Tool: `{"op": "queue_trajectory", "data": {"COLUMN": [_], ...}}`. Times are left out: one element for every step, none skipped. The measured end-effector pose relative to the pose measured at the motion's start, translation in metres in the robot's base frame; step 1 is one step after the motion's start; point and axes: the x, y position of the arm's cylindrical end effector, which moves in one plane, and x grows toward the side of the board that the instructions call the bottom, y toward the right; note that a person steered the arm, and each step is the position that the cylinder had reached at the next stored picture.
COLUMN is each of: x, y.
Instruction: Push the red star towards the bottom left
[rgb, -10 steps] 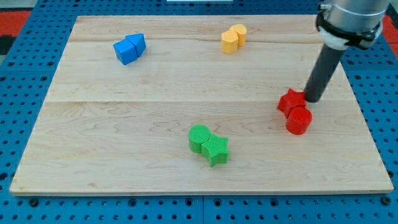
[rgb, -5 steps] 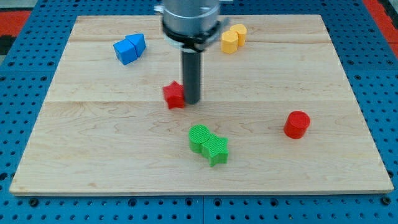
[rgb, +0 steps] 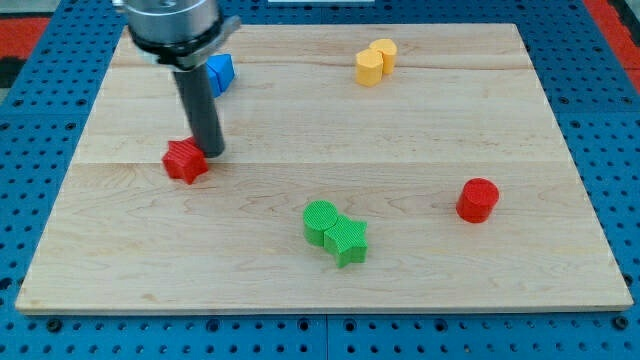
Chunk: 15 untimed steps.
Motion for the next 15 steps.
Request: {"op": "queue_trajectory", "data": {"x": [-0.005,0.004,0.013,0.04,0.07,0.079,0.056,0.047,0.076,0.076,0.081,0.094,0.106,0.108,0.085], "y": [-0.009,-0.045,-0.075,-0.085,-0.1,-0.089,-0.084,-0.076,-0.065,-0.041,-0.027,-0.021,-0.038,-0.015,0.035]}}
